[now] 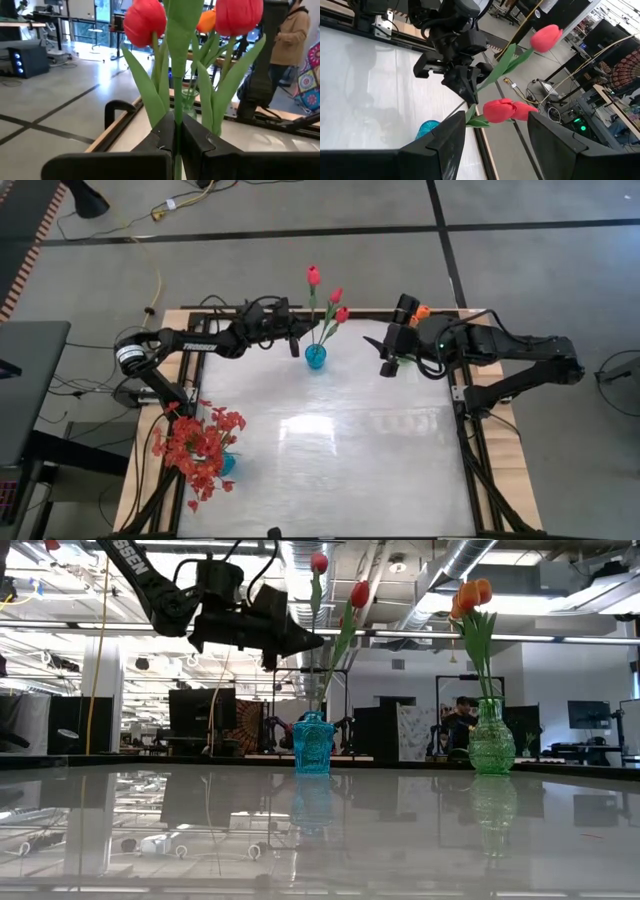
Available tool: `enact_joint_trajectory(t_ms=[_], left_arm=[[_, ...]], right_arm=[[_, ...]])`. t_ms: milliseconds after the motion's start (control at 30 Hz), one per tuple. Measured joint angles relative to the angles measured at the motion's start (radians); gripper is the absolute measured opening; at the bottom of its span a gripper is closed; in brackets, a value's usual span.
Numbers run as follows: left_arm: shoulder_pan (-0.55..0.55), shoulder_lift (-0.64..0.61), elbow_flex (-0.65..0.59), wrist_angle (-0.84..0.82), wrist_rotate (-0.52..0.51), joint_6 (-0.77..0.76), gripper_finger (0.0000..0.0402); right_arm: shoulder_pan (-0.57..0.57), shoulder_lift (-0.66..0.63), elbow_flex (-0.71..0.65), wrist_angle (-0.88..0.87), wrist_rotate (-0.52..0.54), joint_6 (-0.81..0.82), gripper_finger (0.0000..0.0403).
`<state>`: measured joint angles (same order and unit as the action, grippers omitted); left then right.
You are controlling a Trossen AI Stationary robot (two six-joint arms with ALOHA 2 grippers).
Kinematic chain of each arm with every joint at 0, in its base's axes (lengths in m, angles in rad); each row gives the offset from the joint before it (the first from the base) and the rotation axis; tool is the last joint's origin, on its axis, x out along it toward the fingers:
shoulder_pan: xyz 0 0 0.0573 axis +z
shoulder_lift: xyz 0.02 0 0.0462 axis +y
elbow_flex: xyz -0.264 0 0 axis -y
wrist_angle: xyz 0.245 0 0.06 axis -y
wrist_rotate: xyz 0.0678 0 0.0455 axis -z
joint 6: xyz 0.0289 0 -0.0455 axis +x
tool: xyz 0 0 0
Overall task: Sort flowers into vase by color
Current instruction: Put the red tulip into the top blue vase, then return to Home Position
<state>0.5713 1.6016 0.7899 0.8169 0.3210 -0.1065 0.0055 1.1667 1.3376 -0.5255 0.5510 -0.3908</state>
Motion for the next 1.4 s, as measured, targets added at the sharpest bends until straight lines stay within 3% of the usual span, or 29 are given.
enact_joint_trajectory(t_ms=[433, 633, 1100, 1400], left_arm=[[-0.017, 0.004, -0.09, 0.101, -0.02, 0.017, 0.0], [-0.039, 0.004, -0.092, 0.067, -0.022, 0.058, 0.0007], [-0.039, 0.004, -0.092, -0.053, -0.069, 0.078, 0.014], [-0.04, -0.005, 0.014, -0.351, 0.016, 0.107, 0.0185]], right_arm=[[-0.002, 0.0, 0.0, 0.002, 0.0, -0.001, 0.024], [-0.002, 0.0, 0.0, 0.002, 0.0, -0.002, 0.024], [-0.001, 0.0, 0.0, 0.003, 0.0, -0.01, 0.024], [-0.001, 0.0, 0.0, 0.002, 0.0, -0.01, 0.024]])
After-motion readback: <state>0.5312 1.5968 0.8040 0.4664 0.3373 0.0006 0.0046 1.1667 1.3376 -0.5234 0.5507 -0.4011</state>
